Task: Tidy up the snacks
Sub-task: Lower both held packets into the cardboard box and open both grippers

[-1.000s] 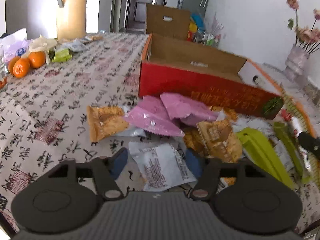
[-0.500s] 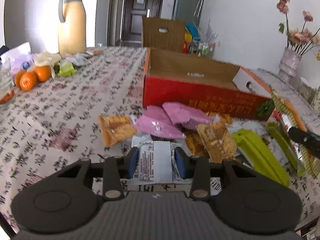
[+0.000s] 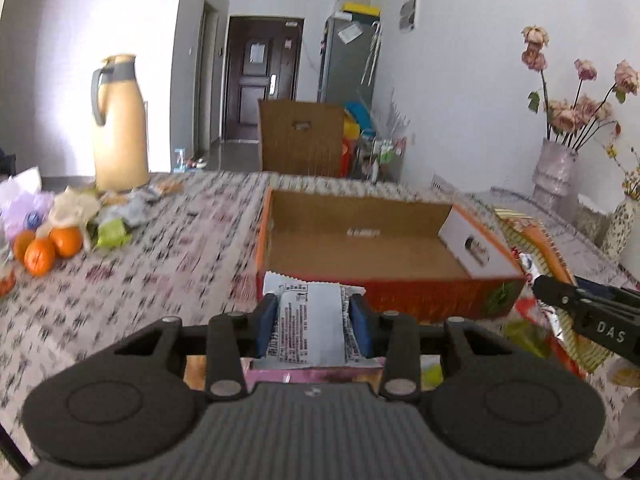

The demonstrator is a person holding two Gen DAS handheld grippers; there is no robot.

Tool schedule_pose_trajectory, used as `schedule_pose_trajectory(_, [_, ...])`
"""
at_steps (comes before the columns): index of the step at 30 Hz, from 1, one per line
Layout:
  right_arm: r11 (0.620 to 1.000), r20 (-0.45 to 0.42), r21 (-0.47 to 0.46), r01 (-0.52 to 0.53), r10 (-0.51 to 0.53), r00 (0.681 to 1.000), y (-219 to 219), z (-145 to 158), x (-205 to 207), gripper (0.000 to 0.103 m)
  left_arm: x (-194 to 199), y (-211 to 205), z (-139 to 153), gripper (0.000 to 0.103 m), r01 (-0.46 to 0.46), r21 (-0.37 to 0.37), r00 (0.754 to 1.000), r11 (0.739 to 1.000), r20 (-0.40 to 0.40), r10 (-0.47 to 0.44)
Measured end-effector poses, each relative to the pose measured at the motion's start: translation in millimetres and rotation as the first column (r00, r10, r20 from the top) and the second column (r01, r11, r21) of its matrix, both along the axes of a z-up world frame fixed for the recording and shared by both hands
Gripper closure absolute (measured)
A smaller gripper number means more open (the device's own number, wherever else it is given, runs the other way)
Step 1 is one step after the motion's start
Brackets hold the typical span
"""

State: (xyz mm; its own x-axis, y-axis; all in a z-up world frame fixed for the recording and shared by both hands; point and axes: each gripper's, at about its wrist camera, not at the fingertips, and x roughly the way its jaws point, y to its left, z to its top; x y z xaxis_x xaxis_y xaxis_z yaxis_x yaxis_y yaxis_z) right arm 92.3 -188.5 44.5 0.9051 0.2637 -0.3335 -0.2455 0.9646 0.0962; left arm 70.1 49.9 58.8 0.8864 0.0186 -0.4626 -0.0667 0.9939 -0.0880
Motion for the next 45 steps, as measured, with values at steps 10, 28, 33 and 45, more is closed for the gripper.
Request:
schedule_pose_trajectory(10, [1.0,0.009,0.003,0.014,-0.014,1.0,12,28,75,0.067,64,-18,28,0.063,0.009,0.011,0.998,1.0,0.065,-0.01])
schedule_pose_trajectory(28, [0.992,-0.266,0.032,0.125,-0.112,0.957,23,-21,195,0.067,164,-18,-16,0.063,-0.024,0.008,0.997,1.0,-0.077,0.025])
schedule_pose_trajectory(33, [0.992,-0.273,0.037,0.123,-0.108,0.956,21,-22,194,0.05,160,-13,-18,0.052,-0.018,-0.022,0.997,1.0,-0.077,0.016])
schedule_pose_trajectory(45, [0.986,-0.186,0.099,0.132,-0.112,0.976,12,2,174,0.005,146,-14,2,0.0,-0.081,-0.013,0.997,0.997,-0.012,0.081])
